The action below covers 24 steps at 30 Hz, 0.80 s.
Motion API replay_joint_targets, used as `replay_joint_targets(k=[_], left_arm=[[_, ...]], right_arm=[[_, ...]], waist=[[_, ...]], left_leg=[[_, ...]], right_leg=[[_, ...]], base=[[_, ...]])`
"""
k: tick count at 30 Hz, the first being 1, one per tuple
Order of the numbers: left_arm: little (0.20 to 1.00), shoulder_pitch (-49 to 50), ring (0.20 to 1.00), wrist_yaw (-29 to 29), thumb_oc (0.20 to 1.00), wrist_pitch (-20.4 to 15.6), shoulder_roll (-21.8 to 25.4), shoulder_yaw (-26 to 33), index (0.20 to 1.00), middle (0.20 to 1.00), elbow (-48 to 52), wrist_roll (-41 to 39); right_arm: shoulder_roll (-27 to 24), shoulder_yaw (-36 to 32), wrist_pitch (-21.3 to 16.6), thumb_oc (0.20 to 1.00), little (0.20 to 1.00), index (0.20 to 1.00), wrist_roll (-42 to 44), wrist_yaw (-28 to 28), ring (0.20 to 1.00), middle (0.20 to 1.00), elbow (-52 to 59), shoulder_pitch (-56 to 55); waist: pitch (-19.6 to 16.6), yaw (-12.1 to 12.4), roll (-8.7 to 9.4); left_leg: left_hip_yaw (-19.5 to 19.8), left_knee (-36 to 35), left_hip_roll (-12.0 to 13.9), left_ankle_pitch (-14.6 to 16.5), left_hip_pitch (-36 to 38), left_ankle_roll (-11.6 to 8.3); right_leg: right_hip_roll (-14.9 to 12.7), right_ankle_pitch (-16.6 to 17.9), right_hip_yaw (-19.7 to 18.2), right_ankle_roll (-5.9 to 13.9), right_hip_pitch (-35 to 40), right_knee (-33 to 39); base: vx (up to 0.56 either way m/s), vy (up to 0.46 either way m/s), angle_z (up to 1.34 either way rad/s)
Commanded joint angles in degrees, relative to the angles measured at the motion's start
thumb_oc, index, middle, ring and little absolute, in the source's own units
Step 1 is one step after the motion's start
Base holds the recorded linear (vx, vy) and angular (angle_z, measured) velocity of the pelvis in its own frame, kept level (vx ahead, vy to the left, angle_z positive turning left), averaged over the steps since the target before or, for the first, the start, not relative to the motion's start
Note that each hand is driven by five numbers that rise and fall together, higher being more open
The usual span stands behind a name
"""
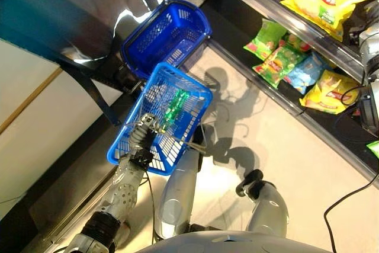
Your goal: Pick up the snacks into the basket
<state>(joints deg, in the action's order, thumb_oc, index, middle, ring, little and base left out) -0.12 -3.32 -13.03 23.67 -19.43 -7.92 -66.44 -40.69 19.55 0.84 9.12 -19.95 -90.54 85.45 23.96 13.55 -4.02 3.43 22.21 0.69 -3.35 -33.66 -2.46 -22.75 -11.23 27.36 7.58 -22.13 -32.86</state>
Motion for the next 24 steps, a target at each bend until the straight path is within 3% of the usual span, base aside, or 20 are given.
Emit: replay_joint_targets(k=[1,3,5,7,12,19,24], left_arm=[[0.2,0.8,0.2,2.46,0.2,-4.01,0.4,1.42,0.2,0.2,5.77,3.32],[0.2,-0.42,0.2,1.26,0.2,-5.04,-0.2,2.11,0.2,0.2,4.68,5.4],[0.2,-0.69,0.2,0.85,0.2,-5.42,-0.26,2.26,0.2,0.2,4.37,6.12],[0.2,-1.39,0.2,0.1,0.2,-5.98,-0.92,3.21,0.2,0.2,3.08,8.16],[0.2,-0.82,0.2,-0.04,0.2,-6.34,-2.56,4.91,0.2,0.2,-0.02,9.72],[0.2,0.22,0.2,0.06,0.2,-6.14,-5.47,6.49,0.2,0.2,-3.6,11.95],[0.2,1.29,0.2,-0.65,0.2,-6.81,-7.88,8.85,0.2,0.2,-5.07,13.47]], right_arm=[[-0.2,-0.42,-4.98,1.0,1.0,1.0,5.14,-3.25,1.0,1.0,5.82,-3.19],[4.61,-4.67,-8.52,1.0,1.0,1.0,10.04,-4.91,1.0,1.0,11.08,-8.2],[6.45,-5.49,-9.22,1.0,1.0,1.0,10.23,-5.41,1.0,1.0,13.0,-10.12],[11.59,-8.28,-12.2,1.0,1.0,1.0,10.03,-6.95,1.0,1.0,20.18,-17.13],[19.07,-10.57,-14.21,1.0,1.0,1.0,7.41,-6.63,1.0,1.0,36.83,-32.62],[24.03,-9.55,-14.32,1.0,1.0,1.0,3.53,-3.29,1.0,1.0,51.89,-48.64],[25.63,-11.66,-14.86,1.0,1.0,1.0,1.03,-2.34,1.0,1.0,60.03,-60.37]], waist=[[-1.74,-0.45,1.6],[-2.02,-1.7,2.48],[-2.06,-1.97,2.83],[-2.75,-3.71,3.35],[-4.55,-6.21,4.56],[-7.74,-8.69,5.81],[-10.65,-10.04,6.05]], left_leg=[[-2.9,4.33,0.95,7.6,0.75,2.02],[-3.56,4.0,1.61,8.08,3.03,2.0],[-3.9,3.81,1.78,8.22,4.06,2.06],[-5.21,1.74,2.45,6.53,6.38,2.6],[-7.52,-3.47,3.38,5.95,13.33,2.39],[-10.51,-10.03,3.94,4.92,21.05,2.42],[-11.98,-13.61,3.93,4.36,24.92,2.23]], right_leg=[[0.33,5.86,-1.49,2.88,1.36,-1.64],[0.74,6.69,-2.24,2.97,3.44,-0.13],[0.83,7.21,-2.58,3.04,4.34,0.59],[1.19,9.79,-2.47,2.4,6.45,3.62],[1.67,12.9,-3.36,3.31,11.79,9.47],[2.39,15.98,-5.79,4.04,15.87,15.03],[3.14,15.93,-6.22,4.08,18.73,19.19]], base=[[0.04,0.035,-0.17],[0.06,0.05,-0.2],[0.0,0.044,-0.29],[0.02,0.068,-0.4],[0.11,0.018,-0.28],[0.12,-0.007,-0.32],[0.1,-0.018,-0.17]])
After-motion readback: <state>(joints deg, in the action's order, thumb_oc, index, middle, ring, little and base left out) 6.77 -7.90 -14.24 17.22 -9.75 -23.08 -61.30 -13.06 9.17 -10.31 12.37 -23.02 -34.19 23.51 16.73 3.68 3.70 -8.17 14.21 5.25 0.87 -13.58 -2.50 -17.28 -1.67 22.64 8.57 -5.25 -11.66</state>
